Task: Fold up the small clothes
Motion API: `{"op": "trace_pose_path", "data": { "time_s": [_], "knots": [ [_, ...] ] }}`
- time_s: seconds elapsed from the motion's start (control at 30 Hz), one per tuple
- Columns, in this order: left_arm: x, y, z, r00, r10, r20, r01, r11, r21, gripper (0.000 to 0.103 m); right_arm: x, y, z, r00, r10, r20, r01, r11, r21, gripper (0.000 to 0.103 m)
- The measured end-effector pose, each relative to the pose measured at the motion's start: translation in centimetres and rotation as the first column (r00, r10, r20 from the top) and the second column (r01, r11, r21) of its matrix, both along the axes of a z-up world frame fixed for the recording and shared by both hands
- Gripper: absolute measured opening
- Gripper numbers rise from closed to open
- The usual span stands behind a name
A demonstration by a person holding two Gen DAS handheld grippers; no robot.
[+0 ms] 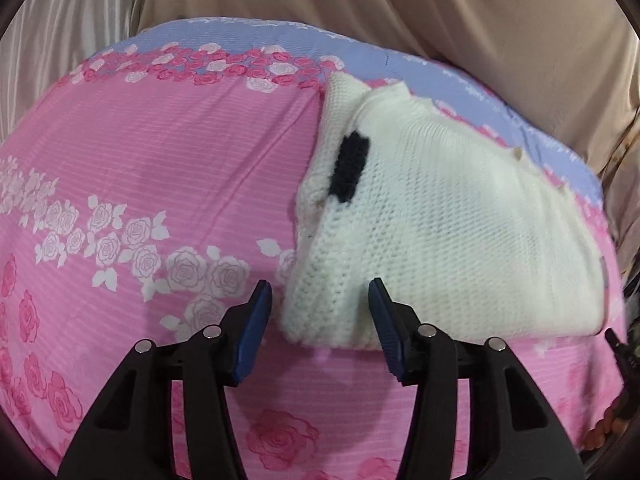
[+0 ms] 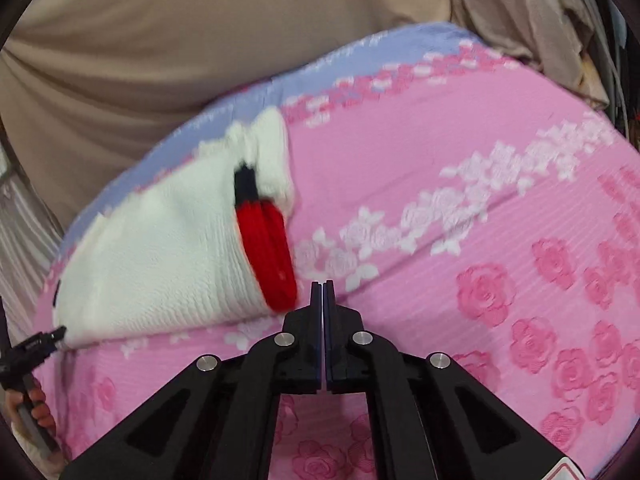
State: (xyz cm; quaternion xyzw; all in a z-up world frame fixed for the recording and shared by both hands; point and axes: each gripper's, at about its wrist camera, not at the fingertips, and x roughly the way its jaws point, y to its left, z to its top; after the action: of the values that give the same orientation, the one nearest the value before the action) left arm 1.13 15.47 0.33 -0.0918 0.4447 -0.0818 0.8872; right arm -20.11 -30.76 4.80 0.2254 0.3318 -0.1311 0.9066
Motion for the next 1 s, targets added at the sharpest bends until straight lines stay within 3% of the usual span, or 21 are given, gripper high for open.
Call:
{"op": "trace_pose_path", "data": {
  "time_s": [0.07,0.13,0.17,0.23,0.27,0.37,0.57,0.6,0.63,0.67,0.7,0.73,0.8,0.9,0.93,1.0],
  "knots": [
    [-0.2,0.1,2.3,0.998,0.000,0.058,0.002,0.999,-0.040,0.051,0.3,-0.3,1.6,0.999,0.034,0.030,-0.034,0.999,-0.012,0.022],
    [0.1,-0.2,4.6,0.992,-0.001,0.130,0.007,0.999,-0.050,0.067,1.4,-0.4,3.2,0.994,0.083,0.066,-0.082,0.997,-0.017,0.062],
    [0.6,-0.5,5.7,0.986,-0.001,0.164,0.010,0.998,-0.059,0.071,2.5,-0.5,3.8,0.991,0.109,0.079,-0.107,0.994,-0.028,0.067],
    [2.0,-1.3,6.9,0.980,0.000,0.201,0.015,0.997,-0.072,0.090,5.5,0.1,4.7,0.983,0.164,0.083,-0.160,0.986,-0.054,0.068],
    [3.3,-2.0,7.3,0.977,-0.005,0.214,0.021,0.997,-0.074,0.092,7.1,0.4,5.0,0.981,0.179,0.077,-0.174,0.982,-0.072,0.069],
    [7.5,-3.7,7.0,0.981,-0.016,0.193,0.028,0.998,-0.060,0.093,12.0,1.4,5.0,0.970,0.238,0.051,-0.233,0.969,-0.088,0.069],
    [14.6,-5.3,3.2,0.999,-0.012,0.045,0.017,0.994,-0.104,0.091,20.2,2.1,2.1,0.964,0.246,-0.097,-0.254,0.963,-0.089,0.069],
    [15.3,-5.5,2.6,1.000,-0.013,0.024,0.015,0.994,-0.108,0.082,20.9,1.9,1.6,0.962,0.247,-0.114,-0.257,0.963,-0.083,0.069],
    [15.9,-5.7,2.0,1.000,-0.014,0.007,0.014,0.996,-0.093,0.064,21.6,2.0,1.1,0.958,0.255,-0.128,-0.266,0.961,-0.080,0.062],
    [16.3,-6.1,1.7,1.000,-0.017,0.006,0.017,0.998,-0.058,0.057,22.1,2.2,1.0,0.956,0.265,-0.130,-0.277,0.957,-0.086,0.052],
    [16.4,-6.4,1.8,1.000,-0.017,0.025,0.017,1.000,-0.012,0.035,22.3,2.4,1.2,0.953,0.276,-0.126,-0.288,0.953,-0.093,0.019],
    [16.5,-6.6,2.0,0.999,-0.032,0.039,0.032,0.999,0.004,0.006,22.2,2.6,1.9,0.954,0.279,-0.106,-0.290,0.951,-0.108,0.009],
    [16.5,-6.0,3.1,0.998,-0.035,0.056,0.037,0.998,-0.049,0.007,21.1,2.7,4.3,0.959,0.285,-0.012,-0.284,0.951,-0.122,0.008],
    [15.3,-4.5,6.6,0.985,0.002,0.175,0.013,0.996,-0.087,0.007,18.7,2.0,8.0,0.956,0.261,0.135,-0.240,0.958,-0.156,0.008],
    [15.2,-4.2,7.3,0.979,0.019,0.204,-0.002,0.997,-0.081,0.007,18.5,1.3,8.2,0.960,0.237,0.148,-0.213,0.964,-0.160,0.008],
    [16.3,-4.8,6.3,0.982,0.015,0.190,-0.012,1.000,-0.018,0.007,20.3,-0.6,6.0,0.977,0.205,0.062,-0.195,0.971,-0.136,0.008]
  ]
}}
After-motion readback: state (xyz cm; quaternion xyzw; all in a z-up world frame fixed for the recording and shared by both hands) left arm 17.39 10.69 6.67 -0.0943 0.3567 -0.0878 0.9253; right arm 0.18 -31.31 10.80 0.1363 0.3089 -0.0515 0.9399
